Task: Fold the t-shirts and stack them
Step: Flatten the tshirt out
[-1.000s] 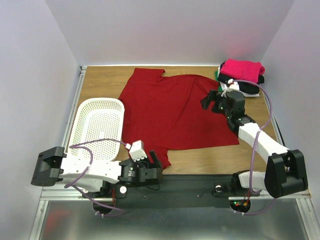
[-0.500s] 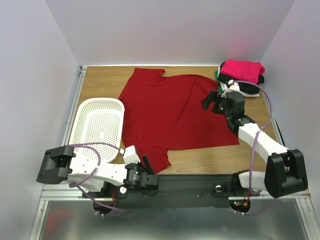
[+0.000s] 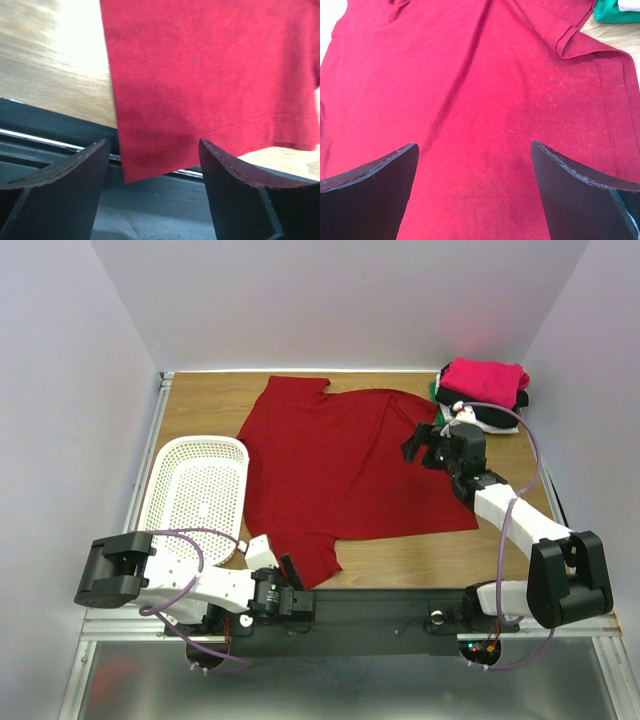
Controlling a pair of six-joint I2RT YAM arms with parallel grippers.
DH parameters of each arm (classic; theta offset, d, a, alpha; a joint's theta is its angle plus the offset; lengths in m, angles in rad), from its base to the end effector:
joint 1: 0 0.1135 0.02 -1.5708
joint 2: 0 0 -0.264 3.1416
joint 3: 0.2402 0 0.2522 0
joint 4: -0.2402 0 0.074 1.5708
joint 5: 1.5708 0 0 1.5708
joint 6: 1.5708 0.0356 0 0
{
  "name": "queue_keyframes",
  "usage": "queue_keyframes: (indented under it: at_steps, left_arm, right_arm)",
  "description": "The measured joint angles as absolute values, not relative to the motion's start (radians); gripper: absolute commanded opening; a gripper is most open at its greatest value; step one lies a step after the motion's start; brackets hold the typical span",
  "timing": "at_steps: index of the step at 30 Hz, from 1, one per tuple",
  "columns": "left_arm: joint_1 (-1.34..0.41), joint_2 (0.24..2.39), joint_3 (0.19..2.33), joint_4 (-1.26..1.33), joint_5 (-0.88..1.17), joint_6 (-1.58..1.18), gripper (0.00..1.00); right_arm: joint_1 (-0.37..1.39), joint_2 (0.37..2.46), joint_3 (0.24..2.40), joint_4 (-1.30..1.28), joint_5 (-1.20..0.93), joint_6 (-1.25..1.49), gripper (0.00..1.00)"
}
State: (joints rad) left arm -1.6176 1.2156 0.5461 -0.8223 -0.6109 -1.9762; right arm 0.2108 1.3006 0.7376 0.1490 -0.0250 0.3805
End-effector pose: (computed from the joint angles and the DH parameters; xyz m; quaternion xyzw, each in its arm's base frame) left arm 0.0126 -0.1664 0.1532 -0.1816 0.9356 -0.1041 0.2844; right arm 0.2825 0.0613 0.2438 0.0642 0.8348 0.1693 0.5199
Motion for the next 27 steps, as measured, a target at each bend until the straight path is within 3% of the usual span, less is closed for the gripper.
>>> queue_keyframes:
  at_steps: [5, 8, 11, 13, 14, 15, 27]
  left_arm:
    - [-1.618, 1.209, 0.526, -0.779, -0.590, -1.980, 0.77]
    - [-1.618, 1.221, 0.526, -0.762, -0.580, -1.980, 0.60]
    - [-1.618, 1.231, 0.526, -0.752, -0.576, -1.981, 0.51]
    - [-1.618, 1.231, 0.526, -0.746, -0.576, -1.984, 0.34]
    - [-1.618, 1.230, 0.527, -0.744, -0.577, -1.982, 0.14]
    - [-1.618, 1.229, 0.527, -0.742, -0.577, -1.980, 0.02]
    - [-1.612, 1.086, 0.520, -0.706, -0.746, -1.986, 0.00]
  right_arm:
    - [0.211, 1.300, 0.738, 0.149, -0.025, 0.381, 0.99]
    - [0.211, 1.295, 0.738, 0.149, -0.025, 0.381, 1.00]
    - [0.211, 1.290, 0.738, 0.149, -0.023, 0.381, 1.00]
    - [0.211, 1.288, 0.738, 0.149, -0.023, 0.381, 1.00]
    - [0.211, 1.287, 0.738, 0.149, -0.022, 0.381, 1.00]
    - [0.211, 1.287, 0.738, 0.149, -0.022, 0.381, 1.00]
    - [0.211, 1.287, 0.738, 0.149, 0.018, 0.381, 1.00]
